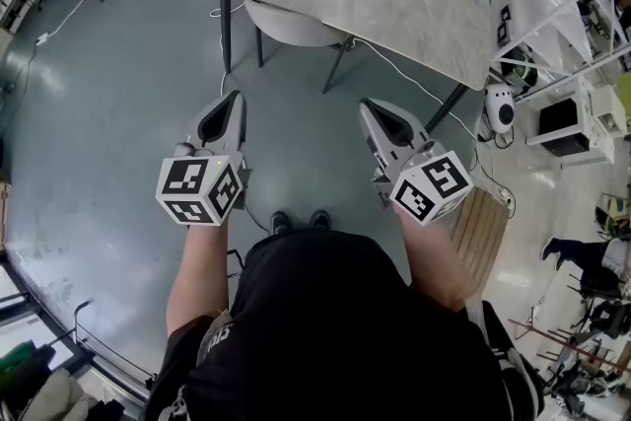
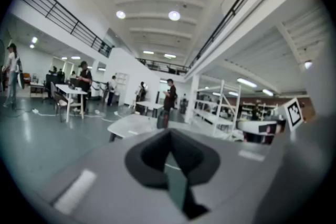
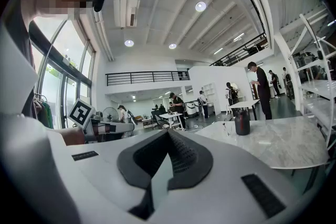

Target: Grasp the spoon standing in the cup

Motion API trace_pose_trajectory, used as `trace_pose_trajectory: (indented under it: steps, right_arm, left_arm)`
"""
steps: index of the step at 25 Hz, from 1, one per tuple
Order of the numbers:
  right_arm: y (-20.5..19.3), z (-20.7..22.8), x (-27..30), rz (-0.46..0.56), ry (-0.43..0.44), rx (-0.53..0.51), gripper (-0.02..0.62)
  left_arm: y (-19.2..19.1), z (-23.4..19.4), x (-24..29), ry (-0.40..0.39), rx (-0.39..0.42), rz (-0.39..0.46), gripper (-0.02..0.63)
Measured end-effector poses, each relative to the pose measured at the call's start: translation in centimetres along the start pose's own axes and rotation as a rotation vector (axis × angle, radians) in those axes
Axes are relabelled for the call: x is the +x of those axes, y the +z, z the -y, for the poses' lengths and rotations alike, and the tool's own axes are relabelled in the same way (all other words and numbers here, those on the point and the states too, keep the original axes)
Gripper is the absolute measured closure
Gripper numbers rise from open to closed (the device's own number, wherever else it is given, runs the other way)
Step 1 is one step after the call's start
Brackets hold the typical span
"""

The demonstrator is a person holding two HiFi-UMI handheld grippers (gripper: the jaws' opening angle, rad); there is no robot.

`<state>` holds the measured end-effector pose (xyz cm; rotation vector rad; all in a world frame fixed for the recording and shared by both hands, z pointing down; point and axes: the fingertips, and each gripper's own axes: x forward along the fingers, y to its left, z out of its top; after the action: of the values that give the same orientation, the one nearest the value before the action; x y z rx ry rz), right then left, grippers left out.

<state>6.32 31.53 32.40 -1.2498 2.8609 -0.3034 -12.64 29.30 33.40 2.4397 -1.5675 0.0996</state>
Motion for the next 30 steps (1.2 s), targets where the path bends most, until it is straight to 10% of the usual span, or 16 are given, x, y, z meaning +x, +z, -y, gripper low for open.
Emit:
trace_pose_trajectory:
  steps: [16,30]
  right_arm:
    - [0.0,4.1,-1.6,-0.01,0.011,-0.001,0.601]
    - [2.2,14.1,14.4,-0.043,-0.03,0.044,0.588]
  left_arm:
    - [-1.5,2.3,3.9,0.034,-0.024,0.003,0.598]
    - [3.7,-6.2,20.6,-0.067,0.006,-0.013,0.598]
